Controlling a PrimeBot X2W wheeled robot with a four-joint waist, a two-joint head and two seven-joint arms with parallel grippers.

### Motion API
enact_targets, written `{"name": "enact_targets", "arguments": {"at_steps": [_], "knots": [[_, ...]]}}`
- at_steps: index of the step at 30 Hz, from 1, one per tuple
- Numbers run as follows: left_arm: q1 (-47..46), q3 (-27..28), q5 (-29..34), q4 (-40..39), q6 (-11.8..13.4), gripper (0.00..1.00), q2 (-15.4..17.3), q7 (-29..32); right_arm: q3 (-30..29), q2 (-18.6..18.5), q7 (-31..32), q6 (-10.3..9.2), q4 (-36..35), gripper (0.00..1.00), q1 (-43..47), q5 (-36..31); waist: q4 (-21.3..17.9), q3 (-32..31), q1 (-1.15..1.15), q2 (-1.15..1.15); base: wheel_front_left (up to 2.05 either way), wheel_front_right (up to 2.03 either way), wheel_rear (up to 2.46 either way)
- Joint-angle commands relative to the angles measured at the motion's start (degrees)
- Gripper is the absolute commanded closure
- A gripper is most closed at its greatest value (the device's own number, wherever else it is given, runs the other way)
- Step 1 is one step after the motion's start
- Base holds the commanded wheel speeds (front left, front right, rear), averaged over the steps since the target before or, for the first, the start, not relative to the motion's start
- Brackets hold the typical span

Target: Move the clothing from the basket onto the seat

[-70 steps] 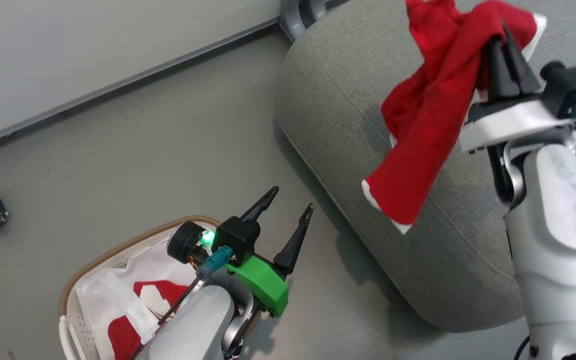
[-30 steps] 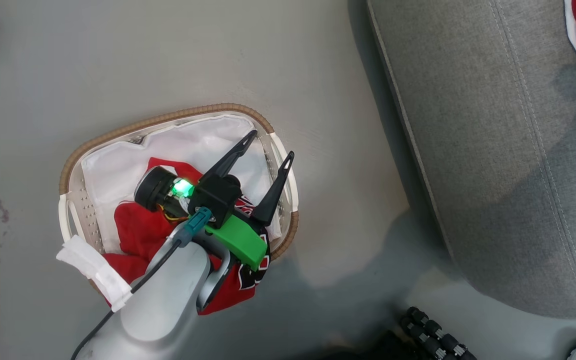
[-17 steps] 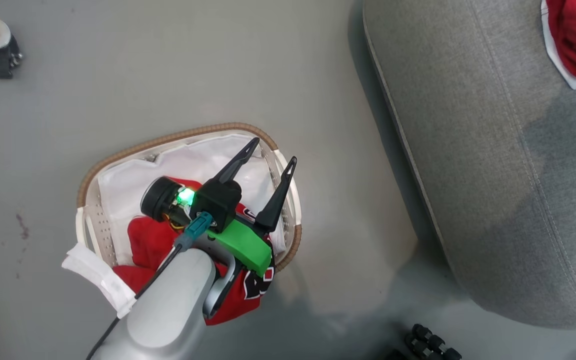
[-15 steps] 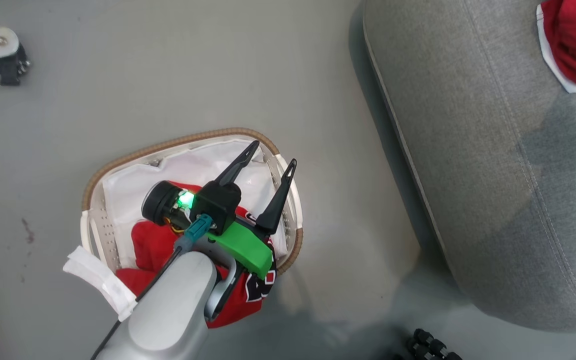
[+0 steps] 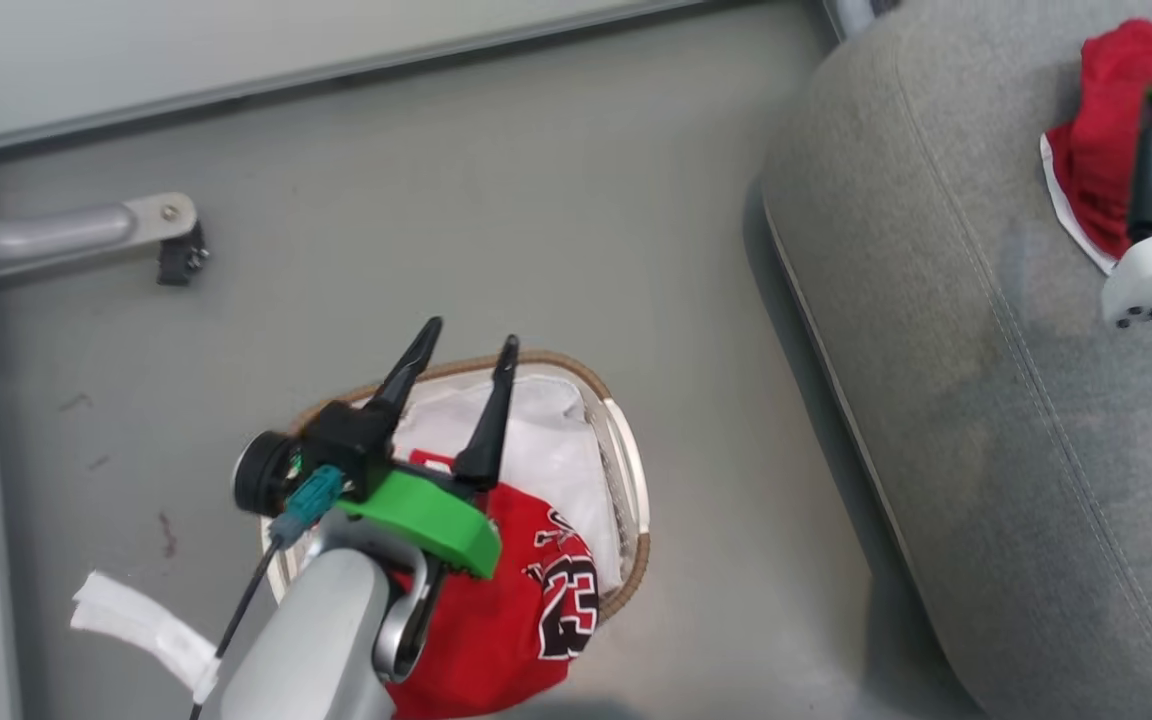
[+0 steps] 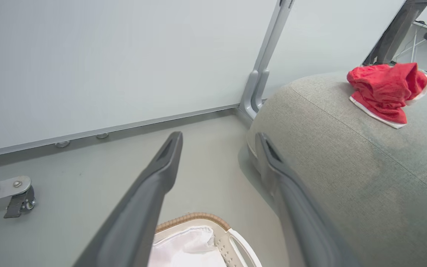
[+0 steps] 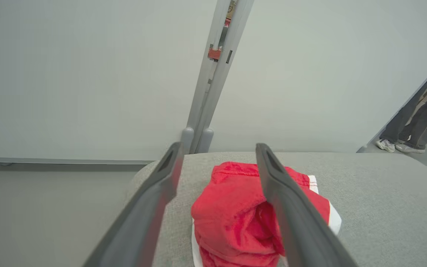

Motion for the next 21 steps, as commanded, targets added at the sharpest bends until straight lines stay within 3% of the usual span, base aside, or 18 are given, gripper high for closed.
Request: {"name": "enact_targets", "arguments": {"at_steps": [1, 14, 21], "knots": [[1.95, 1.41, 0.20, -0.34, 0.03, 0.00, -0.11, 0.05, 0.75, 0.29, -0.12, -0.08, -0.14, 0.00, 1.93, 0.32, 4.18, -6.11, 0.00, 0.00, 0.00, 0.00, 0.00], [12.95, 16.01, 1.50, -2.06, 0.78, 0.00, -1.27, 0.05, 4.48, 8.76, -0.12, -0.07, -3.74, 0.00, 11.84, 6.17, 8.53, -13.92, 0.00, 0.00, 0.00, 0.00, 0.00], [18.19, 20.14, 2.24, -2.55, 0.41, 0.00, -1.52, 0.04, 7.87, 10.08, -0.12, -0.07, -5.64, 0.00, 19.49, 10.96, 10.03, -16.86, 0.00, 0.00, 0.00, 0.00, 0.00]]}}
